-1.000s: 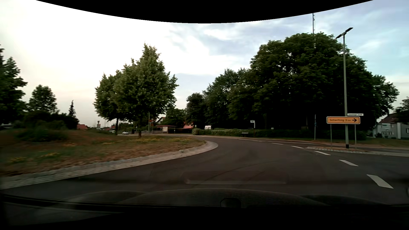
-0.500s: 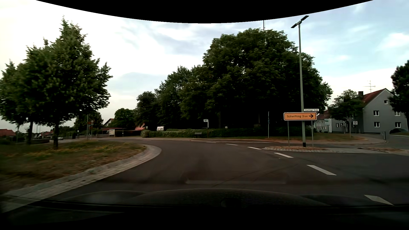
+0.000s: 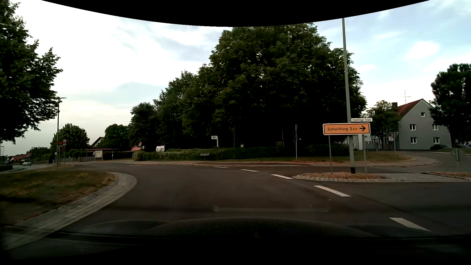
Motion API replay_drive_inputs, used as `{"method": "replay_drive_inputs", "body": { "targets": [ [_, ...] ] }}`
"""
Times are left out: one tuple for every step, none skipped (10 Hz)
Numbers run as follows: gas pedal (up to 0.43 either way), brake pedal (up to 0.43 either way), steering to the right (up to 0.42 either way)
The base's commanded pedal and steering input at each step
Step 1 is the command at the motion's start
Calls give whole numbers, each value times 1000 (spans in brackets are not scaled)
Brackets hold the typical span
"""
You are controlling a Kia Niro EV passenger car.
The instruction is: Follow the waypoints while adhering to traffic rules and regulations
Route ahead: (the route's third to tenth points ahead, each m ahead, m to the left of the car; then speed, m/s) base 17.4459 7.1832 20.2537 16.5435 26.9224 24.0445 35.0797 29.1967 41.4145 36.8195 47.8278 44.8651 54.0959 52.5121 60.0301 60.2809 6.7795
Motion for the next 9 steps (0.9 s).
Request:
{"method": "replay_drive_inputs", "body": {
  "targets": [
    [189,6,-86],
    [177,6,-125],
    [177,6,-148],
    [177,6,-175],
    [177,6,-203],
    [177,6,-220],
    [177,6,-224],
    [177,6,-222],
    [177,6,-219]
  ]
}}
